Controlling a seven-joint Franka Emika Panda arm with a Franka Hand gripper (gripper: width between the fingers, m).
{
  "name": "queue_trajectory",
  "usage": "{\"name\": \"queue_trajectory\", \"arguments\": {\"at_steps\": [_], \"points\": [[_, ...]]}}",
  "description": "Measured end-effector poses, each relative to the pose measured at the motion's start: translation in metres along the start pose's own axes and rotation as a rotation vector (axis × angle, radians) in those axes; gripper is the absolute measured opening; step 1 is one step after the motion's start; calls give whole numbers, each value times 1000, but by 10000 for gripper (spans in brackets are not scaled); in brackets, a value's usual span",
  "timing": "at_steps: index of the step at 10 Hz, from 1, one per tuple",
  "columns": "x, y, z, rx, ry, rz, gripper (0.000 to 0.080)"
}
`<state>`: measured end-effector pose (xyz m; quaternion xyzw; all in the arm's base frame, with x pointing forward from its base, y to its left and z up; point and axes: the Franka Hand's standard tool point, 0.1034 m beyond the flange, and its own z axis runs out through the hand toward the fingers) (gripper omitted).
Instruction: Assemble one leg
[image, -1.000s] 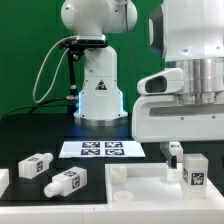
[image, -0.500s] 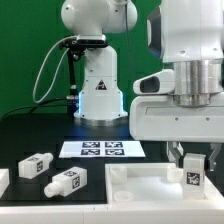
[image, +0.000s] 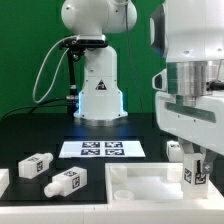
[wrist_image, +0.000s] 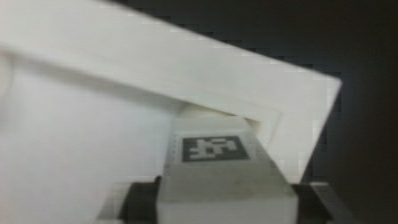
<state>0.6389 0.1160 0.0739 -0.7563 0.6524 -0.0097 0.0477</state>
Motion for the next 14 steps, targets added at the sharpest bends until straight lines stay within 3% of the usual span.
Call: {"name": "queue_trajectory", "arguments": {"at_steps": [2,4,8,11,12,14], "points": [[2,-1,0,9,-26,248,290],[1,3,0,-25,-10,267,290],[9,0,-1,-2,-22,523,290],[11,0,-1,6,-19,548,290],[11,0,0,6,-19,537,364],[10,-2,-3,10,-21,526,601]]}}
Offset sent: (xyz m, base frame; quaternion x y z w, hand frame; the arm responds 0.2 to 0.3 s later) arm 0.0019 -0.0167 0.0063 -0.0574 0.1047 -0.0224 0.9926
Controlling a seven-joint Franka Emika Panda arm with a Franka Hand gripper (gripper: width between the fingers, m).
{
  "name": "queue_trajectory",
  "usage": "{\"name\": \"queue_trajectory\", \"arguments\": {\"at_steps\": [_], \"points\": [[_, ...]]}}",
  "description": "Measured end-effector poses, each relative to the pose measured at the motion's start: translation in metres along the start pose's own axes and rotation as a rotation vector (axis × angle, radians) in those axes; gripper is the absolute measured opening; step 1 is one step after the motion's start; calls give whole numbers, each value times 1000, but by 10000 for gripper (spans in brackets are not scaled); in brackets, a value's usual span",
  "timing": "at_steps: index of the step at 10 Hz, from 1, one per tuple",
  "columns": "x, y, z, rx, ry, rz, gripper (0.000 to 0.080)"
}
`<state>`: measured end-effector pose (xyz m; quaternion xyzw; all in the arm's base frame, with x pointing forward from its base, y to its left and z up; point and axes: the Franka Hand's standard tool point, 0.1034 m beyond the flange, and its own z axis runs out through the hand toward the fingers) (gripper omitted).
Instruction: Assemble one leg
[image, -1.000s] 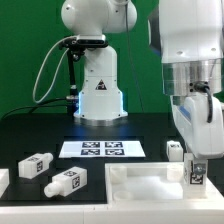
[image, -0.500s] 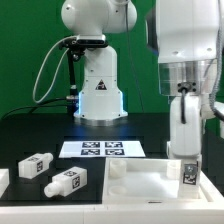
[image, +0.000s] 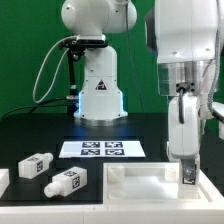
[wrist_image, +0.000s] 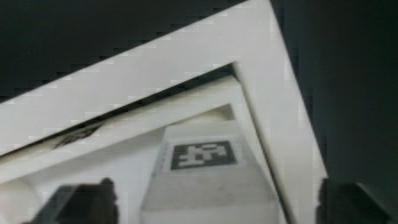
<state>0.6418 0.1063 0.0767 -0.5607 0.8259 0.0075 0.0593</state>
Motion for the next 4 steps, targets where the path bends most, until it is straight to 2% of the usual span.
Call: {"name": "queue_trajectory", "arguments": {"at_steps": [1,2,3,4], "points": [[-6,-4,-15,15,-18,-25,640],[-9,-5,-32,28,-36,-37,640],[-10,-4,-36,30,-41,-37,647],[-9,-4,-34,28,-38,-38,647]]}}
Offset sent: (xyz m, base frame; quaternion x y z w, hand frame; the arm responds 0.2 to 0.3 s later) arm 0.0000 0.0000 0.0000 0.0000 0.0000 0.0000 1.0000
